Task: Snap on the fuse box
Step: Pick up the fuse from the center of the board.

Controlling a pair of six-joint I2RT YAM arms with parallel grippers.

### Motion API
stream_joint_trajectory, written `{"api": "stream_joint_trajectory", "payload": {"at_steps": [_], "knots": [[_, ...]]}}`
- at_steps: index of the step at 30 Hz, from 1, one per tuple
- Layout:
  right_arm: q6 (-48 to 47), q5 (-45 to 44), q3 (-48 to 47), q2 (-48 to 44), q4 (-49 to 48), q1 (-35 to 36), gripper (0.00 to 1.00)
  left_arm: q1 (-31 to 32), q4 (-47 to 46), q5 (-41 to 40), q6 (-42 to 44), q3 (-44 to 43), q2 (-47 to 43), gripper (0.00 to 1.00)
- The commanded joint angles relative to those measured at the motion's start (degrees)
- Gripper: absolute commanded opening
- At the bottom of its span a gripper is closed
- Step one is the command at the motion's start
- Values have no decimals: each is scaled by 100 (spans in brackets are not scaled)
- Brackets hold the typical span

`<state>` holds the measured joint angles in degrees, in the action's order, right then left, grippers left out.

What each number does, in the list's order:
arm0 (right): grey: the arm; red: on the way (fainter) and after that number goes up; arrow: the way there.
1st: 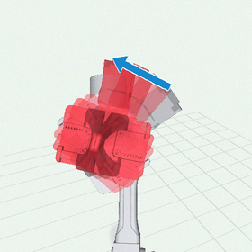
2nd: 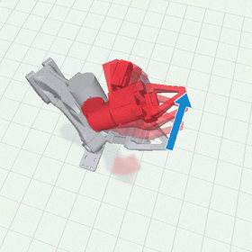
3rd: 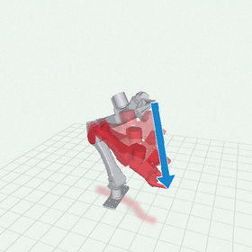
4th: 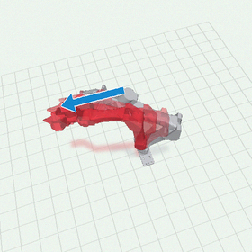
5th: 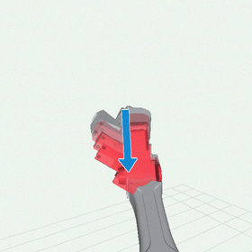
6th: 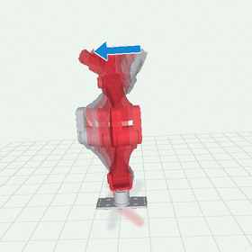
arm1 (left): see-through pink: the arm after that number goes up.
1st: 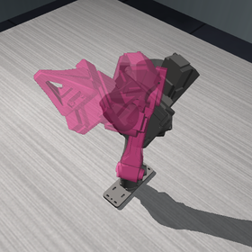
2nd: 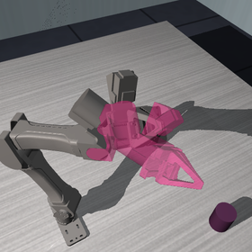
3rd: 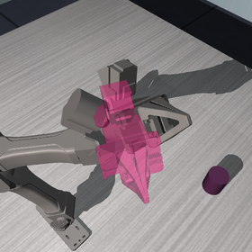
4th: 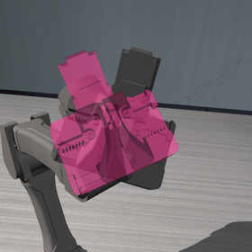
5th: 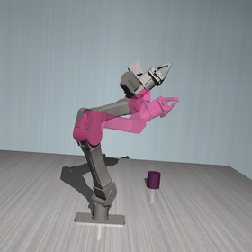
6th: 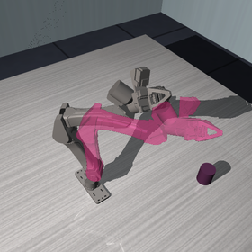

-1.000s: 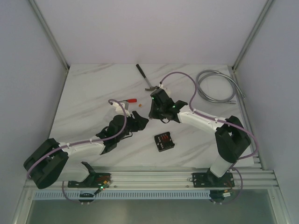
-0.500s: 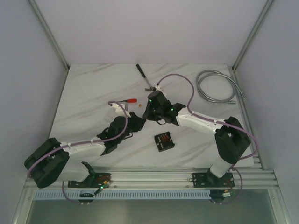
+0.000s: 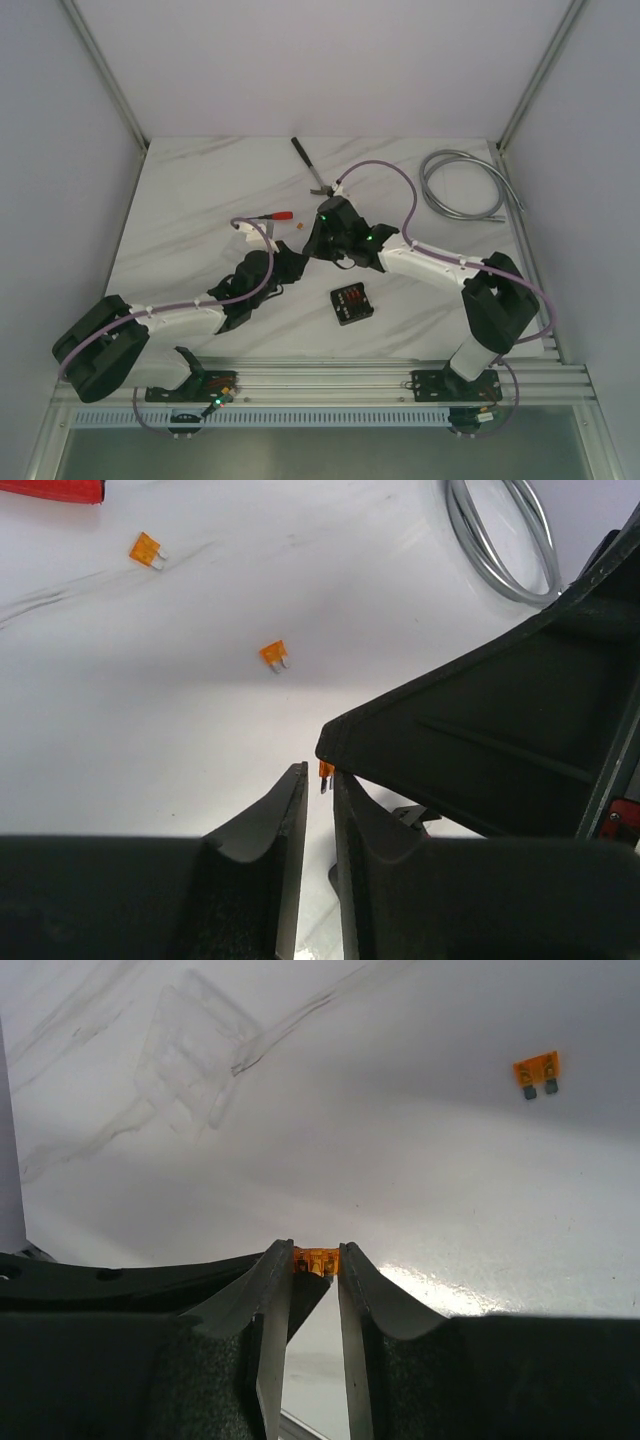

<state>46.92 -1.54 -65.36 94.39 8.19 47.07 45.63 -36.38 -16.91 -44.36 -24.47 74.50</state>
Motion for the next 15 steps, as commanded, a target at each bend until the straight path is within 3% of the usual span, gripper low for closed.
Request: {"api": "stream_joint_trajectory", "payload": {"at_steps": [1,15], "knots": [[98,124,138,-219,-127,72,21,16,-111,-157,1,28,-52,24],[105,163,464,-403,-457,110,22,23,-138,68,305,54,-238,1]]}}
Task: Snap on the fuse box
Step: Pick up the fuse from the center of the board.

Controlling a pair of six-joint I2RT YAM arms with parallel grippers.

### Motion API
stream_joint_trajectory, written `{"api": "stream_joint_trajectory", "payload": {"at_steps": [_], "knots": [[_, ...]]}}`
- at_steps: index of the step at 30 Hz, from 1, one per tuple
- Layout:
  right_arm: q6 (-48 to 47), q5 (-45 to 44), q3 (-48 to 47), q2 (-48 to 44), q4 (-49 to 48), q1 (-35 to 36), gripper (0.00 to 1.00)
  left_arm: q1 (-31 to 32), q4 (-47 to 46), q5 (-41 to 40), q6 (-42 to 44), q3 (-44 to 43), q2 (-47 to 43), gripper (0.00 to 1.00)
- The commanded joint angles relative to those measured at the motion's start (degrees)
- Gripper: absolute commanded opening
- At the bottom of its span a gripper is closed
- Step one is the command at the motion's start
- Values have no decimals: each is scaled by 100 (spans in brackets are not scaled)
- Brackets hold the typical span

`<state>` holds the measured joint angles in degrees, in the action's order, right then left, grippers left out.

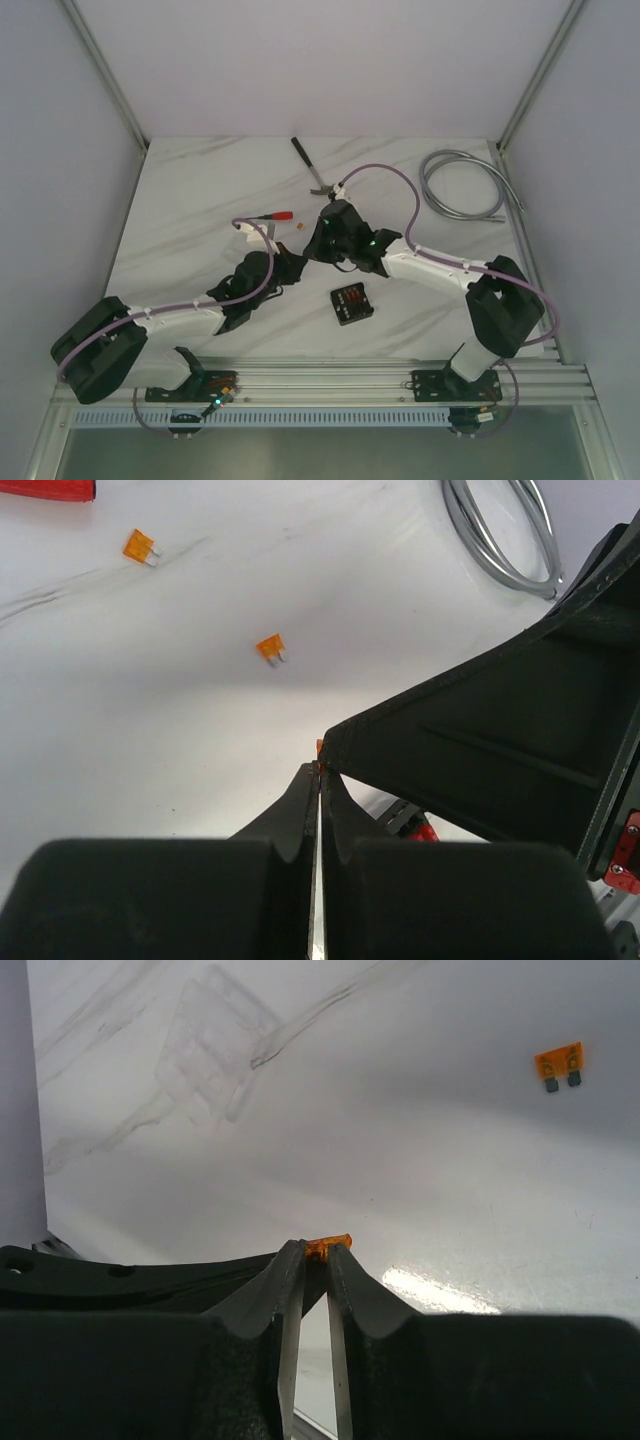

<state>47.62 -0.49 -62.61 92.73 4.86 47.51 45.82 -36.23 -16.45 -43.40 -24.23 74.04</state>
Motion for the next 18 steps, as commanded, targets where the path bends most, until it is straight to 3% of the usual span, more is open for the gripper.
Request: {"api": "stream_joint_trajectory", "payload": {"at_steps": [1,8,14,18], "knots": [[-15,44,210,-295,-138,67,23,5,-135,41,262,39,-227,0],[-1075,268,746,-1144,-838,-95,33,3,-14,352,1045,109,-686,0],[-2494,1246,1706,-2241,-1961,-340,39,0,77,1261,1775,109,-1307,0],[-3319,2189,1874,-2852,-1772,-604,39,6,173,1880,2168,73,-1702,0]]}}
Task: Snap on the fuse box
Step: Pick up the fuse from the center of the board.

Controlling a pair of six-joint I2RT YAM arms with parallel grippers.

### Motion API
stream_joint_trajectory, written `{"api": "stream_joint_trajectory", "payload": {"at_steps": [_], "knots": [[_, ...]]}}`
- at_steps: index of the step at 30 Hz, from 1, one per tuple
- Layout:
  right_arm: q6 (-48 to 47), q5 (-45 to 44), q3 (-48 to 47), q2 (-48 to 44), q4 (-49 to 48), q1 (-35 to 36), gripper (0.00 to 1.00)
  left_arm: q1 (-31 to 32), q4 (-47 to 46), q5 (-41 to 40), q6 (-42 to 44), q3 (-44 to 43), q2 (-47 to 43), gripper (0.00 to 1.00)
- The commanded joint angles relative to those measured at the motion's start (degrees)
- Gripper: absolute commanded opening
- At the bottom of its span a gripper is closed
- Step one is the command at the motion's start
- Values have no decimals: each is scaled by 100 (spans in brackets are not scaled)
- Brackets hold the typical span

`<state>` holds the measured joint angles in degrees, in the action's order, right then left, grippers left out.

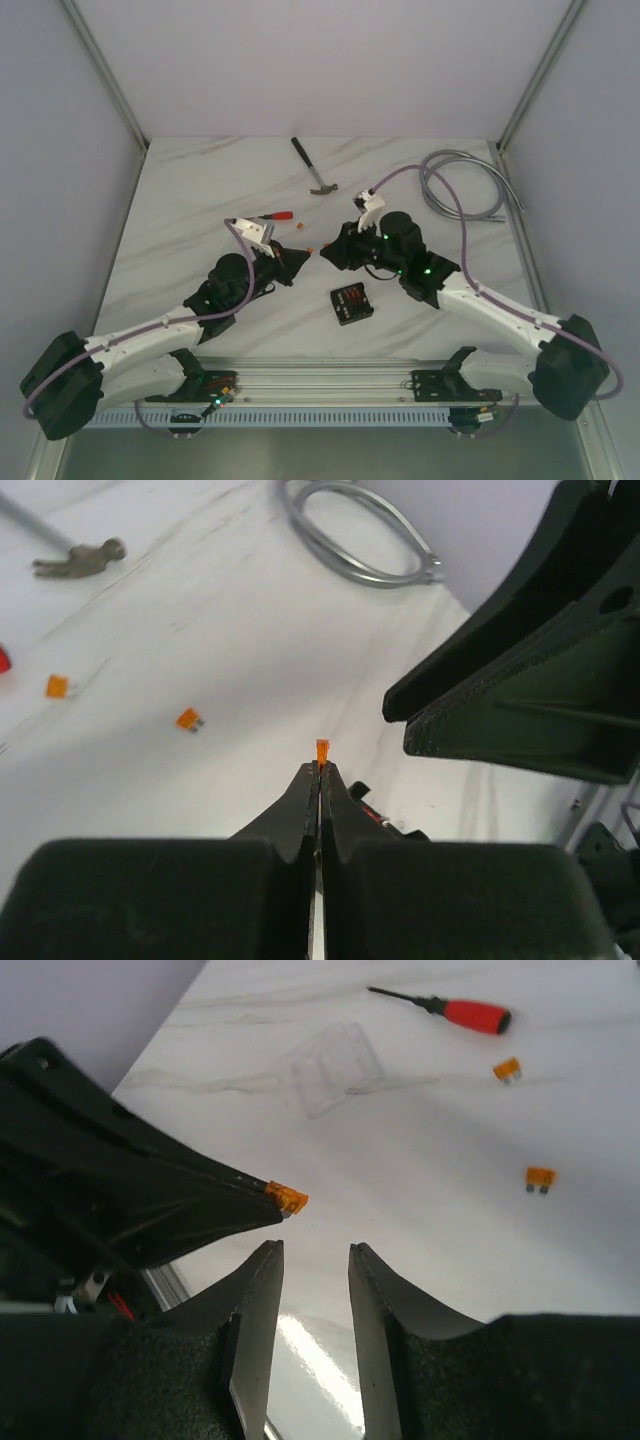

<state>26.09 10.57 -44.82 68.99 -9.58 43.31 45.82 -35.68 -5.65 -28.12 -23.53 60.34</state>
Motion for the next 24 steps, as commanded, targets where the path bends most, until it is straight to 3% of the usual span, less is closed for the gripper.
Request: {"api": "stream_joint_trajectory", "payload": {"at_steps": [1,5,9,24], "knots": [[-1379,1318,85,-587,-256,-251,40,6,141,967,730,-7,-404,0],[-2113,1983,268,-1060,-133,-338,51,6,246,1746,980,-138,-634,0],[-2535,2566,146,-1153,83,-349,51,4,272,2610,1054,-331,-672,0],[-3199,3667,35,-1279,545,-432,34,50,79,3579,997,-438,-808,0]]}}
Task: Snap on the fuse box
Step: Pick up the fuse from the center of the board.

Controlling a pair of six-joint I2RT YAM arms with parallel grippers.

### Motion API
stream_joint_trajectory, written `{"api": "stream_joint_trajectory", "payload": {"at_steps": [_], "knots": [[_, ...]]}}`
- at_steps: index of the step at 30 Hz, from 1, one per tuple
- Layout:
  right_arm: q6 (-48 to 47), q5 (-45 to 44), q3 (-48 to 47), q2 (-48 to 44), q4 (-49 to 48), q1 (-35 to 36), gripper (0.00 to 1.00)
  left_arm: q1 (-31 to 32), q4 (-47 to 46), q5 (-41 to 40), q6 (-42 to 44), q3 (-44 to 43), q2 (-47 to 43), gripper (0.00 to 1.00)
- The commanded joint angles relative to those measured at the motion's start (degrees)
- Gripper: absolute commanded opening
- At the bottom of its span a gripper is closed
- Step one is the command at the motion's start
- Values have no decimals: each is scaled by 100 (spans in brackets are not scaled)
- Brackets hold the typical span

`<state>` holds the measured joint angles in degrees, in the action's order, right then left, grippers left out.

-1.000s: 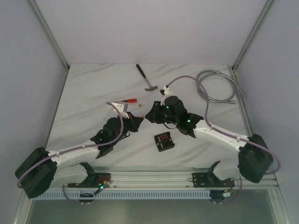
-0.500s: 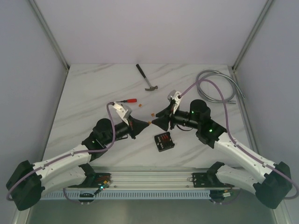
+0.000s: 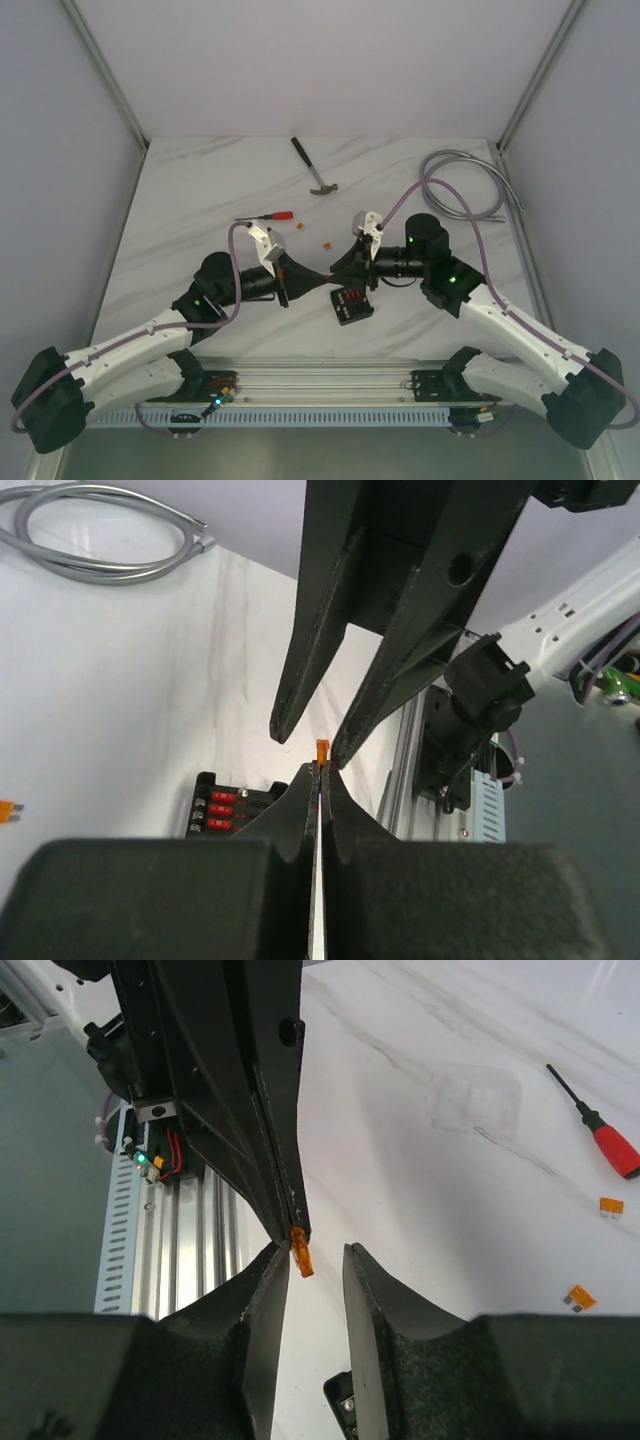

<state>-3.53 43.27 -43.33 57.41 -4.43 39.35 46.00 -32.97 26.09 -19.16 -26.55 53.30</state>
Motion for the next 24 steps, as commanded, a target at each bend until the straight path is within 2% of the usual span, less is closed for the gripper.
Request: {"api": "stream_joint_trajectory", "payload": {"at_steps": [1,9,13,17,19,21,24], "knots": [[-262,441,-114,-117,40,-49,33,39,-199,432,105,-133,-116,0],[-369,811,-145,-120,116,-86,17,66,-247,573,107,-145,-121,0],[-459,1048,-178,-70,181,-86,12,97,-326,626,97,-179,-51,0],[-525,1088,-193,-38,253,-84,1,111,-332,632,107,-228,16,0],[-534,1096,-193,-27,279,-84,0,107,-333,626,106,-224,46,0],[-538,1023,-193,-25,320,-86,0,111,-291,525,105,-219,50,5],[-471,706,-185,-28,437,-86,0,111,-91,-6,85,-182,-20,25]]}}
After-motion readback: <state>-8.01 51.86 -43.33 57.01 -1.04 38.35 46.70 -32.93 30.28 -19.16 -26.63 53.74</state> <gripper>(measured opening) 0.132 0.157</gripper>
